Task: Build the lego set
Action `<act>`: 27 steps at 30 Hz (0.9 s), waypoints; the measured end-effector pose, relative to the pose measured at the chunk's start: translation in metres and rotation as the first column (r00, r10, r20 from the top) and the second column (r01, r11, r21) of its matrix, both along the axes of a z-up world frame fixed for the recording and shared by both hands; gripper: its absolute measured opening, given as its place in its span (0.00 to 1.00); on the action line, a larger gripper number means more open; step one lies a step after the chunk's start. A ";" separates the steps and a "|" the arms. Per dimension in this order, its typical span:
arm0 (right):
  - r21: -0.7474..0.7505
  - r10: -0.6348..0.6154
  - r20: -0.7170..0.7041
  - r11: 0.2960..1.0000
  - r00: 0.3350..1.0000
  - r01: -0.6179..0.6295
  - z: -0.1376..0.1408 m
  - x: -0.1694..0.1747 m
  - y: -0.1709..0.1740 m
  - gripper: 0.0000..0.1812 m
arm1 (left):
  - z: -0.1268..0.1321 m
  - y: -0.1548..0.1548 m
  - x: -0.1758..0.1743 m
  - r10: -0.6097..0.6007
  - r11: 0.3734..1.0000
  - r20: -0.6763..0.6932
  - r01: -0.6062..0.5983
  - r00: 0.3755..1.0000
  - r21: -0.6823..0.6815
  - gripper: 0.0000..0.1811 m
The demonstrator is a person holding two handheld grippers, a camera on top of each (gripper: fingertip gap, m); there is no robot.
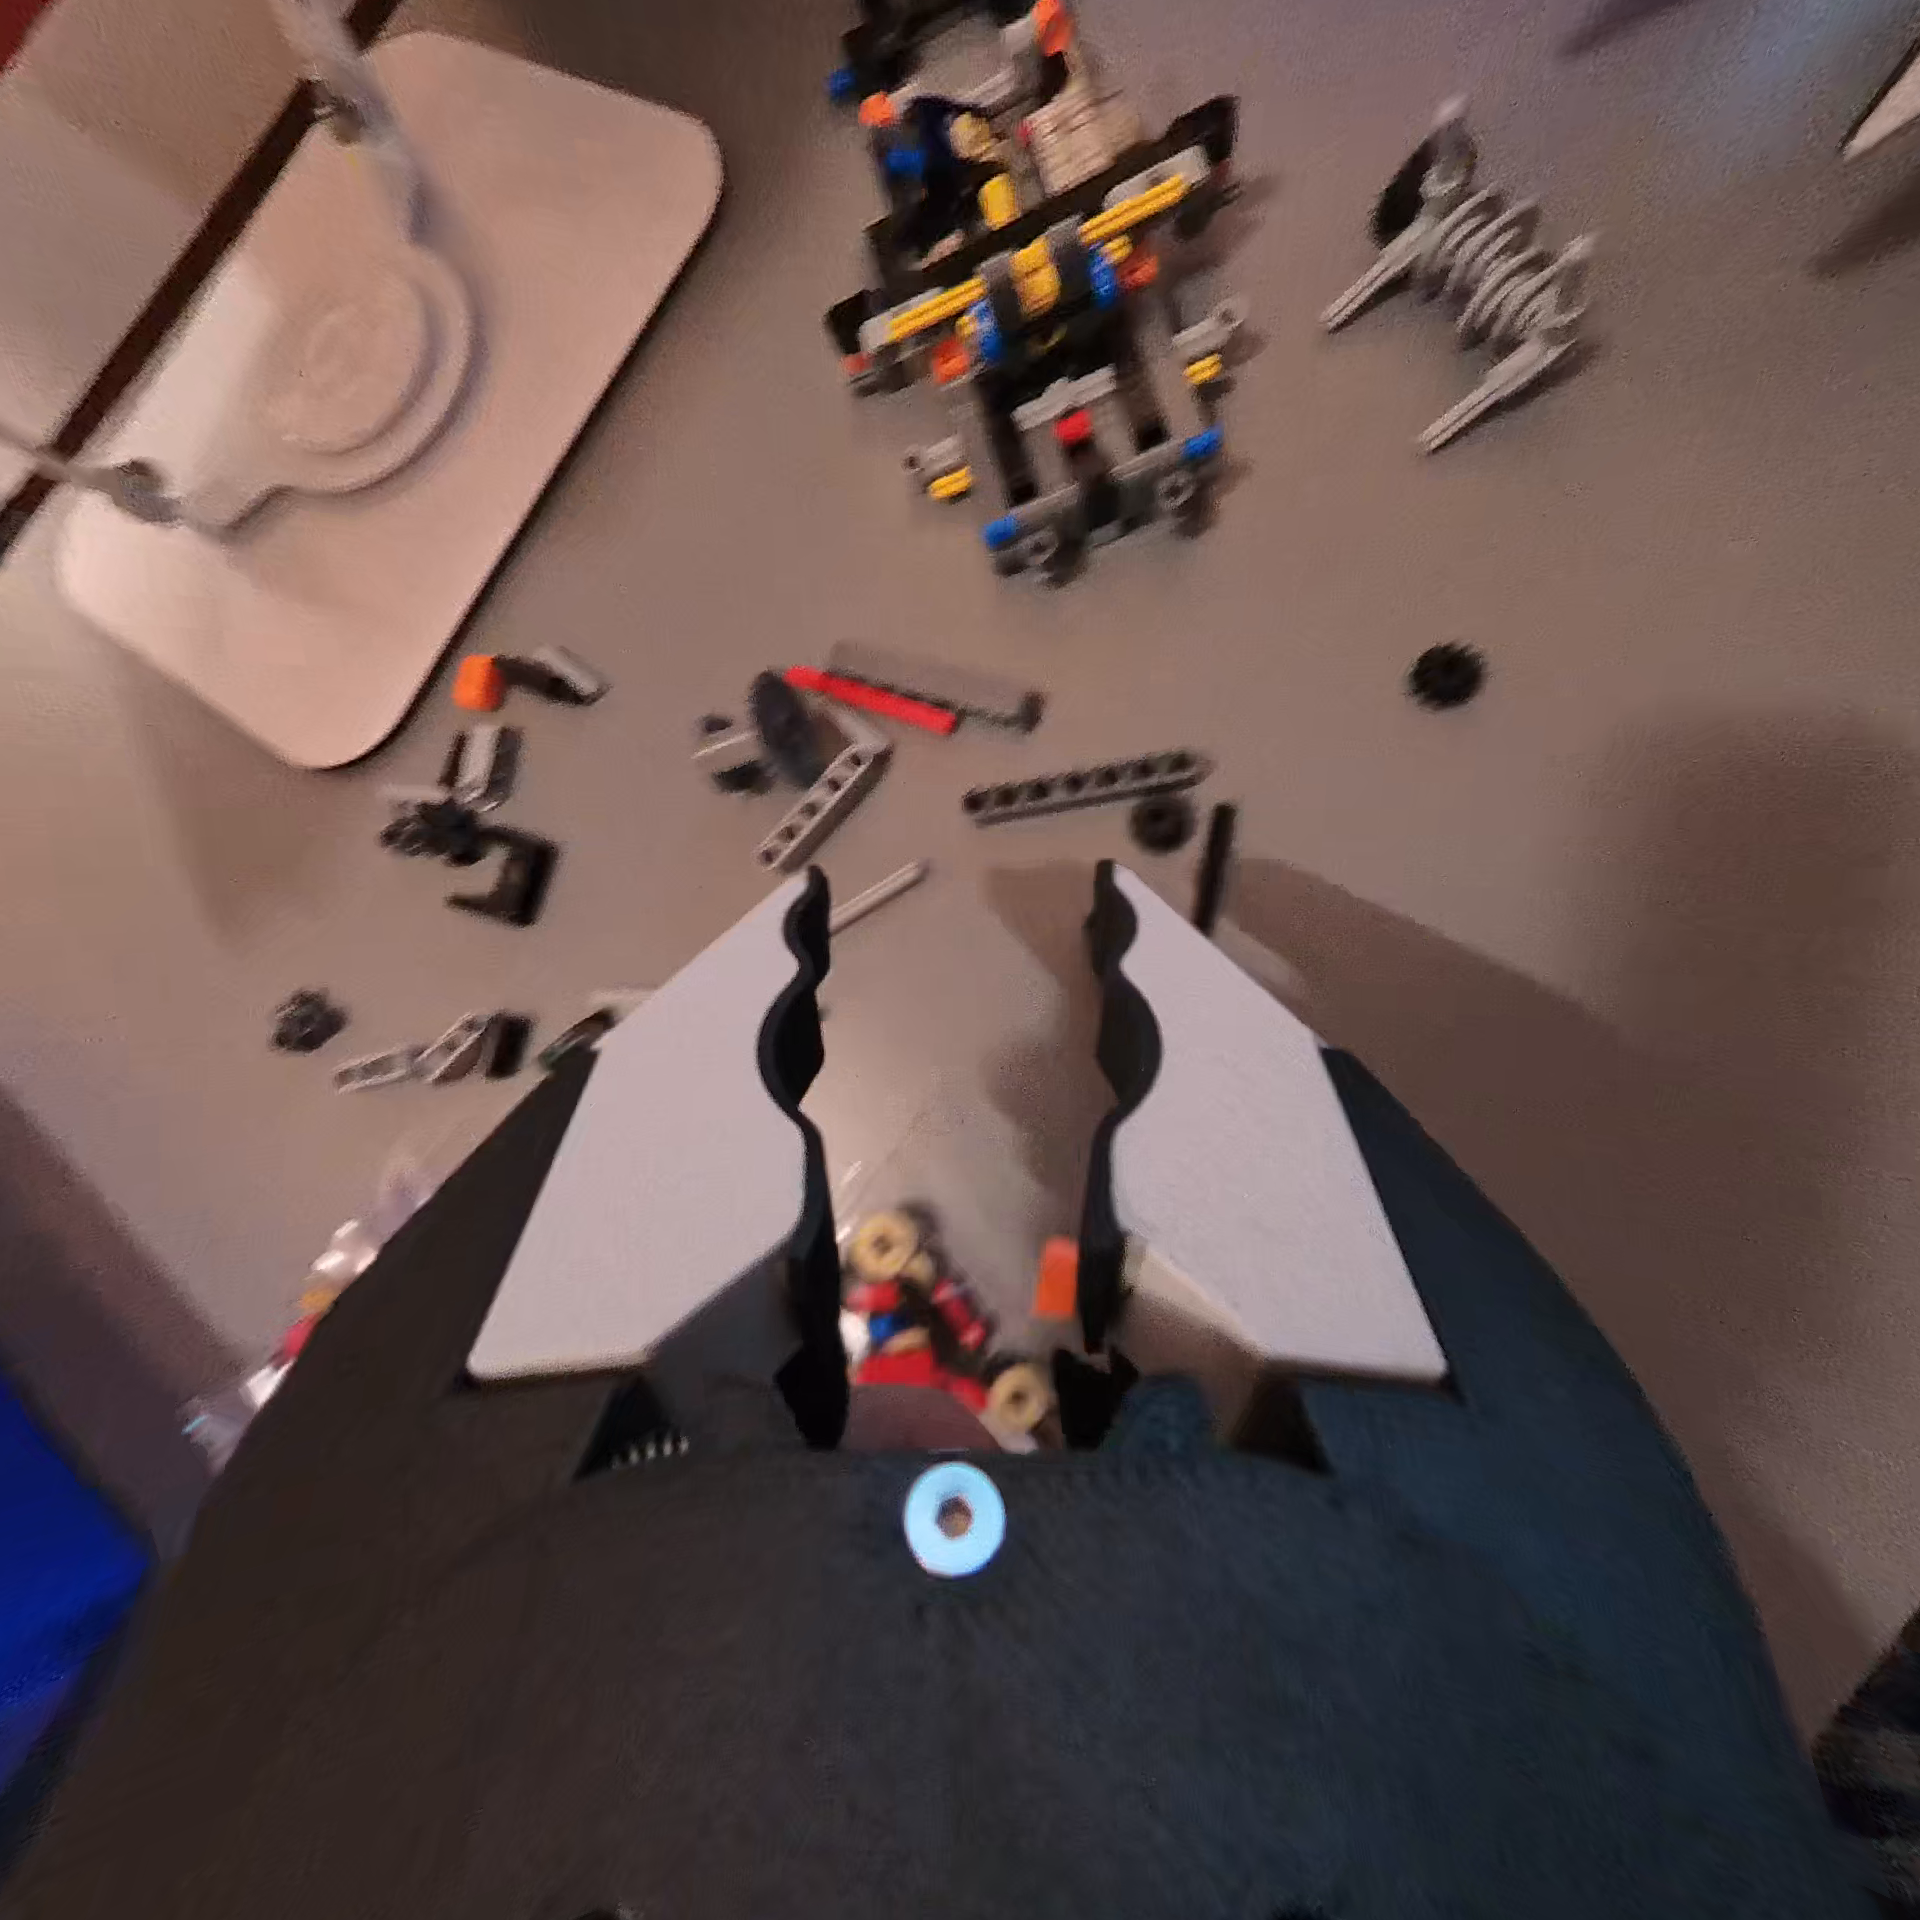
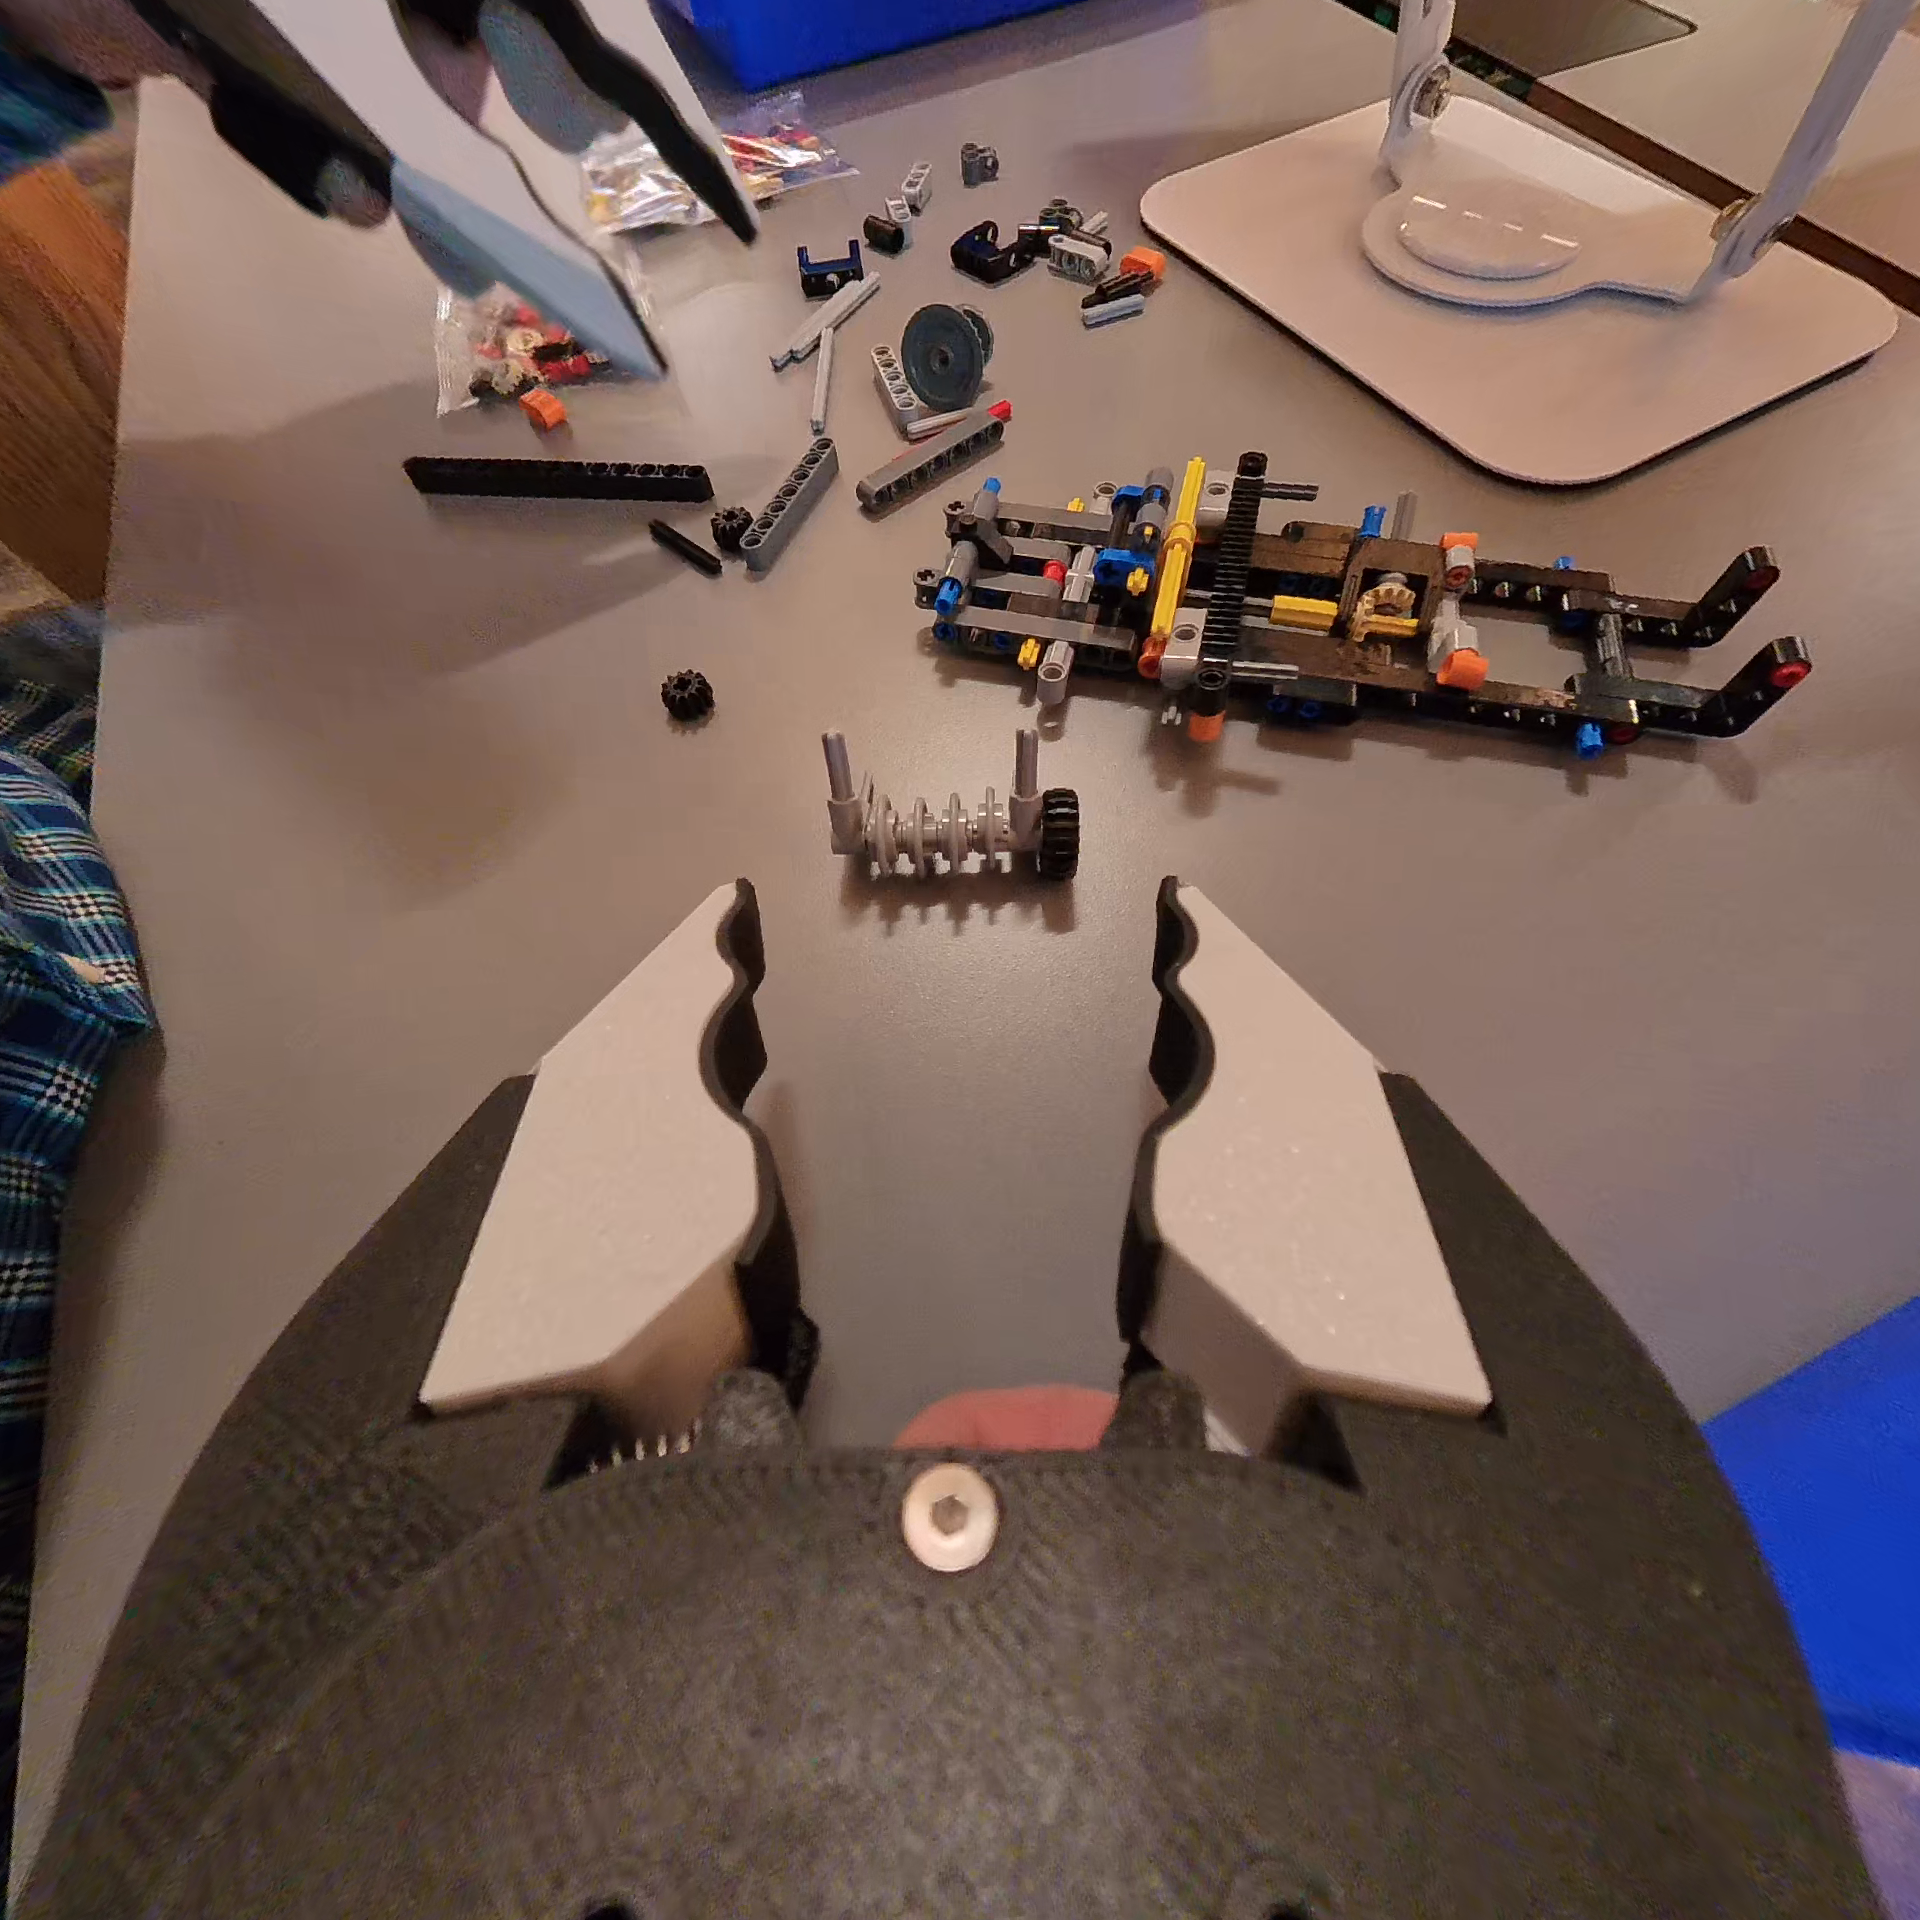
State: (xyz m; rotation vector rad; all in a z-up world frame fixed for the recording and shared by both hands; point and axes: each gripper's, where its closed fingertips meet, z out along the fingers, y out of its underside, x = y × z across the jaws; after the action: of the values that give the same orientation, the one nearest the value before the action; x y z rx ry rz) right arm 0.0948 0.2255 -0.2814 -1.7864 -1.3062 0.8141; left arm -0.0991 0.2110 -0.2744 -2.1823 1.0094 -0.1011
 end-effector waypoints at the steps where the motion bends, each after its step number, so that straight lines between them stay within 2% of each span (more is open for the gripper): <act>1: 0.001 0.001 0.001 1.000 1.000 -0.001 0.000 0.000 0.000 0.41 | -0.005 -0.001 0.011 -0.010 1.000 0.011 0.011 1.000 -0.022 0.29; 5: 0.006 0.002 -0.004 1.000 1.000 -0.002 0.001 0.000 -0.001 0.41 | -0.026 0.005 0.029 0.046 0.995 0.006 -0.045 0.999 -0.088 0.37; 10: 0.012 0.005 -0.005 1.000 1.000 -0.005 0.001 0.000 -0.001 0.41 | -0.038 0.008 0.032 0.080 0.990 -0.003 -0.080 0.997 -0.117 0.37; 15: 0.009 0.006 -0.002 1.000 1.000 -0.006 0.001 0.000 -0.001 0.41 | -0.039 0.007 0.038 0.087 0.986 0.028 -0.082 0.996 -0.143 0.30; 21: 0.016 0.006 -0.005 1.000 1.000 -0.006 0.001 0.000 -0.002 0.41 | -0.038 0.009 0.039 0.087 0.989 0.030 -0.083 0.996 -0.121 0.30; 27: 0.028 -0.008 -0.022 1.000 1.000 0.009 0.005 0.001 0.000 0.40 | -0.025 0.010 0.046 0.075 0.995 0.076 -0.070 0.994 -0.065 0.30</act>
State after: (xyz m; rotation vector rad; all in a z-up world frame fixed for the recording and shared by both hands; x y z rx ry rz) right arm 0.0961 0.2252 -0.2768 -1.7551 -1.2888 0.8050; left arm -0.0528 0.2213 -0.2996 -2.2510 0.8928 -0.1851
